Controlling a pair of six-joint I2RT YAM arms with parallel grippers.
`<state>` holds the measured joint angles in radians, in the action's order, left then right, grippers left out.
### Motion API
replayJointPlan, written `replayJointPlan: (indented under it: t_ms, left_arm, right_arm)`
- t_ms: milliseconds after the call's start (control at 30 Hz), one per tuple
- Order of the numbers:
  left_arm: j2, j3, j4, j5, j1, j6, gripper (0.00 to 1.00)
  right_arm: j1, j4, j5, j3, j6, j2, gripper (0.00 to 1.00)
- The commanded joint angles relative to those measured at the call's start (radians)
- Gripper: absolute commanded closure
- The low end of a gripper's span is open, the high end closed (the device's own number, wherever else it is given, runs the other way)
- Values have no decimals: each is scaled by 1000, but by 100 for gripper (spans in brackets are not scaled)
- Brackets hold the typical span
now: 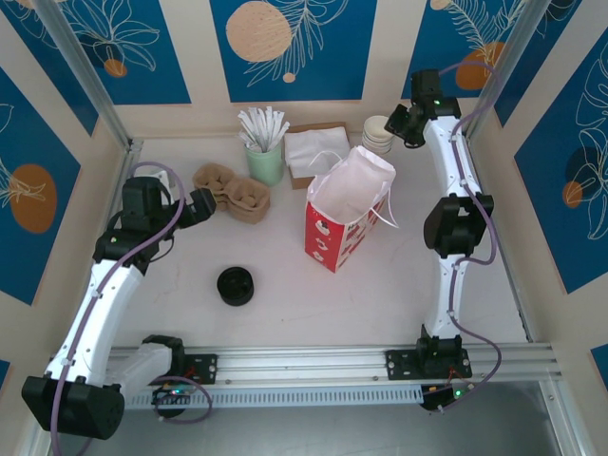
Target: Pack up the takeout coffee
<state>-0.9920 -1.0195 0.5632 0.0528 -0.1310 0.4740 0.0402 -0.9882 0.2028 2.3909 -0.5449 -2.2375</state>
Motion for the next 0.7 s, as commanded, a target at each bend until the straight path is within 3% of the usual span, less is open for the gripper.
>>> replayJointPlan:
  t_ms: [0, 100, 333, 533, 667]
  left_arm:
    - [-4, -5, 10, 5, -4, 21, 1]
    - [-6, 1, 6, 7, -4, 23, 1]
    - [-16, 2, 14, 4, -3, 22, 1]
    - [-16, 1, 20, 2, -4, 21, 1]
    - [-19, -4, 20, 6, -4, 21, 1]
  right_arm:
    - [7, 2, 4, 34, 12, -15, 64]
    - [9, 6, -2, 34, 13, -15, 73]
    - [21, 8, 1, 45, 16, -15, 82]
    - [26, -16, -2, 88, 22, -13, 100]
    - [24, -55, 1, 150, 28, -9, 100]
